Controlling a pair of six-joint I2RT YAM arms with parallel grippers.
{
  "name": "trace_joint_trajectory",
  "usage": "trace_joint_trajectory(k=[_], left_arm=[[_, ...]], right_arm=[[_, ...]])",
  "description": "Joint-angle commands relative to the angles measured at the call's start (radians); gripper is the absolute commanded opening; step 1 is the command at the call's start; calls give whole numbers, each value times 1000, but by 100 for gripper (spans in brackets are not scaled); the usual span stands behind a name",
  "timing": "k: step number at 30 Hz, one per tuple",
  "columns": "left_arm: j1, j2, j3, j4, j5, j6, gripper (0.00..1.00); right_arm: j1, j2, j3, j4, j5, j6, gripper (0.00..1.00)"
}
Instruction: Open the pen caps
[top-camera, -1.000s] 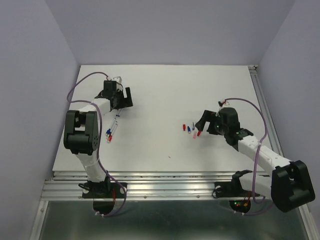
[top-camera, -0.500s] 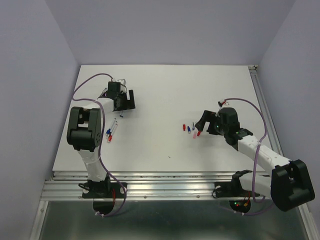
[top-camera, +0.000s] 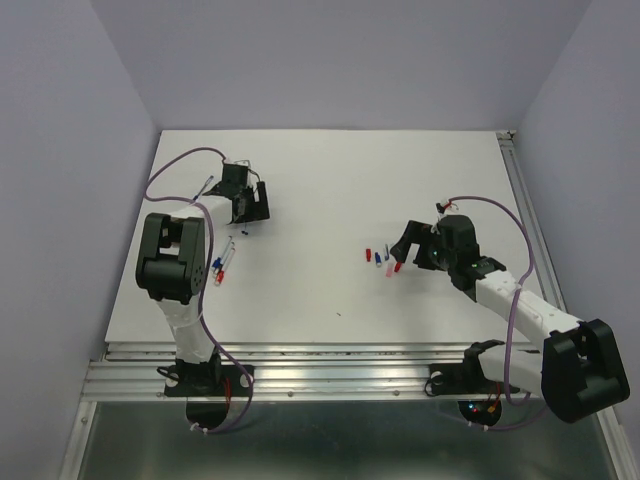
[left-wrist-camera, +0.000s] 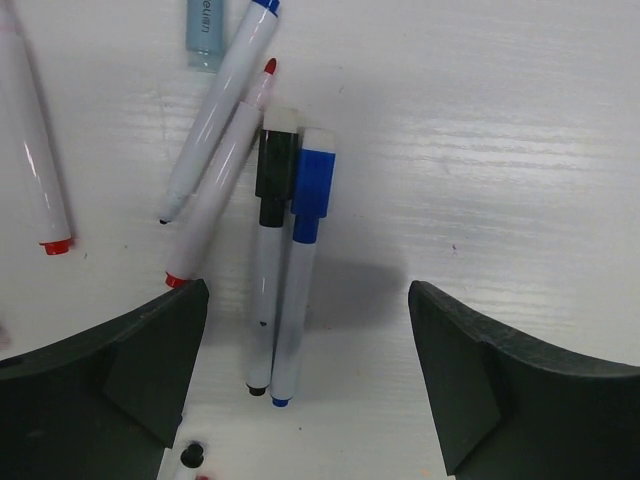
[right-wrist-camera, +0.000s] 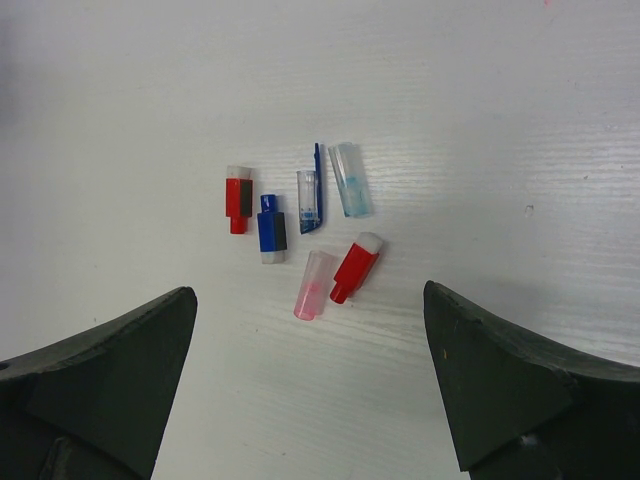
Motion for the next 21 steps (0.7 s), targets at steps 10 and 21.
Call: trace_joint_trajectory(k=[10, 21], left_arm=[[51, -83, 7, 27, -3, -61, 88], [82, -62, 8, 31, 20, -70, 70]], right_arm=[[5, -1, -14, 38, 10, -4, 100], [5, 5, -13, 38, 10, -3, 100]])
